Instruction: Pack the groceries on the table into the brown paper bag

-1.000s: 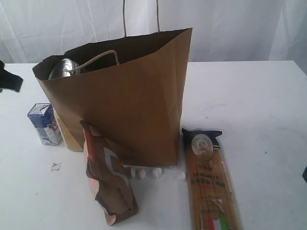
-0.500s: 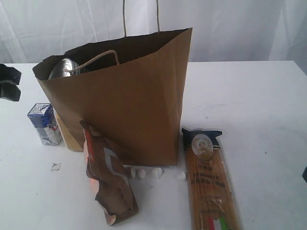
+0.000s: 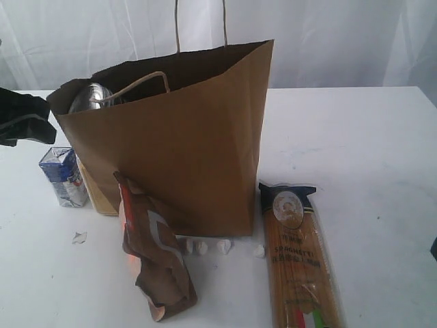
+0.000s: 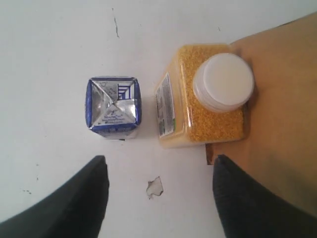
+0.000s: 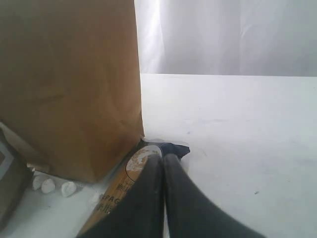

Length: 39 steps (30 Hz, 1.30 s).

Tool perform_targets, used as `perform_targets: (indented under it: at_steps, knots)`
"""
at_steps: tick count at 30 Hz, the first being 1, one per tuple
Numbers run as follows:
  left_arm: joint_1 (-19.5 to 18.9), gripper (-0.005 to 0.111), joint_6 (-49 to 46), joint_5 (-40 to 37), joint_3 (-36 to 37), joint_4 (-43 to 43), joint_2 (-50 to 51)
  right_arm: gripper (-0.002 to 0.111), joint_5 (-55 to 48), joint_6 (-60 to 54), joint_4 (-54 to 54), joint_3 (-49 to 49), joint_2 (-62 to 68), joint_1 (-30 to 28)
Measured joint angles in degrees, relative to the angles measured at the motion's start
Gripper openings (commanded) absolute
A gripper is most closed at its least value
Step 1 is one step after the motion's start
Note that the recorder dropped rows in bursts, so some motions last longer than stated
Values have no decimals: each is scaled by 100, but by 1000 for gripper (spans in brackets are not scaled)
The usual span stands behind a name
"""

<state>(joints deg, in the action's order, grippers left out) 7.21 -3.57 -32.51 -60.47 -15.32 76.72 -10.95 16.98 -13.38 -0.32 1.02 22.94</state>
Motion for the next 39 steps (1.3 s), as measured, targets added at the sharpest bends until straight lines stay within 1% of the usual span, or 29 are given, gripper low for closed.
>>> perform_targets:
  at_steps: [6, 12, 16, 27, 34, 39]
  knots:
    - [0, 66, -302, 348, 0, 0, 237, 0, 0, 0, 0, 0, 0, 0]
    - [0, 77, -489, 831, 0, -22, 637, 0, 0, 0, 0, 0, 0, 0]
    - [0, 78, -510, 980, -13, -22, 876, 0, 0, 0, 0, 0, 0, 0]
    - [0, 78, -537, 1047, -13, -10, 578, 0, 0, 0, 0, 0, 0, 0]
    - [0, 78, -537, 791, -13, -10, 359, 0, 0, 0, 0, 0, 0, 0]
    - [0, 78, -490, 784, -13, -10, 166, 0, 0, 0, 0, 0, 0, 0]
